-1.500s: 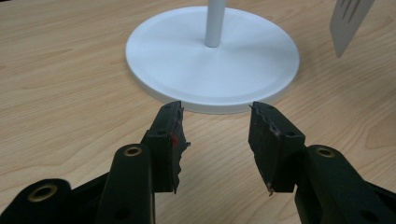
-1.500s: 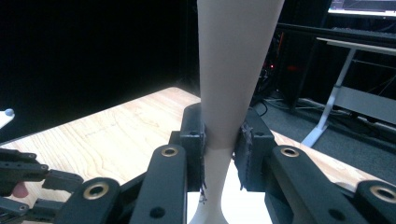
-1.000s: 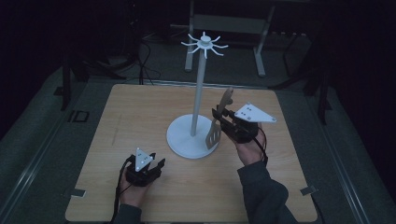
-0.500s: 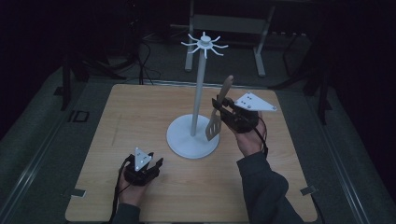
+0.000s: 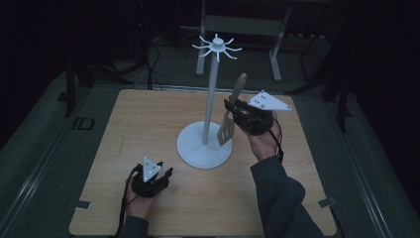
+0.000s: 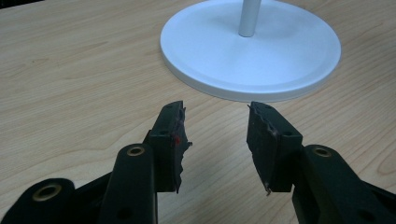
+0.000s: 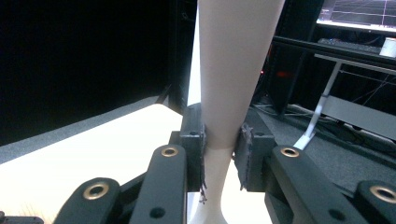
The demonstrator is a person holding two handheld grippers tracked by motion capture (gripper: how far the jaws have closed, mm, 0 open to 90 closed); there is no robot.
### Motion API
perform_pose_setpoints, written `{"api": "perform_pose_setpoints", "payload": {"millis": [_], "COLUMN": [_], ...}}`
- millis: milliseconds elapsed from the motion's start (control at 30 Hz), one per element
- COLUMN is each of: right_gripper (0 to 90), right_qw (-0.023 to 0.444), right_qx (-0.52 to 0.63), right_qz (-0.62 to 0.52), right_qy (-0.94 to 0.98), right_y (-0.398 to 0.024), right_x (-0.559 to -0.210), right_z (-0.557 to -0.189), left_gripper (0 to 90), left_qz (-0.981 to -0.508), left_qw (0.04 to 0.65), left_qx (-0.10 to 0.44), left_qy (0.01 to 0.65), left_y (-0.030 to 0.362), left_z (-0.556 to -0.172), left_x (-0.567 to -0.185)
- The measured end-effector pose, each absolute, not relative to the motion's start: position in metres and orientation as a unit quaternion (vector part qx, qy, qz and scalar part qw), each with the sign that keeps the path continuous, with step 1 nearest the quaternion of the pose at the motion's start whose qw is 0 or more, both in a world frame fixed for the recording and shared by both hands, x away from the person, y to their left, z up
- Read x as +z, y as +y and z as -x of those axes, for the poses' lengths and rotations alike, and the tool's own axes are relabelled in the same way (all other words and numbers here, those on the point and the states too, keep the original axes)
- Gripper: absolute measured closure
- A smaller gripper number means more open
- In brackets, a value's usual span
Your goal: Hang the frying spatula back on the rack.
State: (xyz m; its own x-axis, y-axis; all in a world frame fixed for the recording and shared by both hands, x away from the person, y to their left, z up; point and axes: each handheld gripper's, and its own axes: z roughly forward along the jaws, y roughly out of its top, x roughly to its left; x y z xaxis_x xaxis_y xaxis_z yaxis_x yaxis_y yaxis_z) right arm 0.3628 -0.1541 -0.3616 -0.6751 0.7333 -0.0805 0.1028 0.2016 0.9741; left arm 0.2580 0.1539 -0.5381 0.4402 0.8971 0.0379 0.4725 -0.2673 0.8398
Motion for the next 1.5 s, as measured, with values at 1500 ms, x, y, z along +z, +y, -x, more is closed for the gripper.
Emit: {"api": "perform_pose_setpoints", "payload": {"millis": [1500], "right_gripper": [74.9], "right_qw": [0.266], "right_qx": [0.551], "right_qz": [-0.297], "right_qy": [0.733], "right_y": [-0.139], "right_x": [-0.331], "right_z": [-0.389], "left_gripper": [56.6], "left_qz": [-0.752], "left_qw": [0.394], "left_qx": [0.269], "left_qy": [0.455], "left_y": [0.154], "left_z": [-0.259], "left_x": [-0.538]}}
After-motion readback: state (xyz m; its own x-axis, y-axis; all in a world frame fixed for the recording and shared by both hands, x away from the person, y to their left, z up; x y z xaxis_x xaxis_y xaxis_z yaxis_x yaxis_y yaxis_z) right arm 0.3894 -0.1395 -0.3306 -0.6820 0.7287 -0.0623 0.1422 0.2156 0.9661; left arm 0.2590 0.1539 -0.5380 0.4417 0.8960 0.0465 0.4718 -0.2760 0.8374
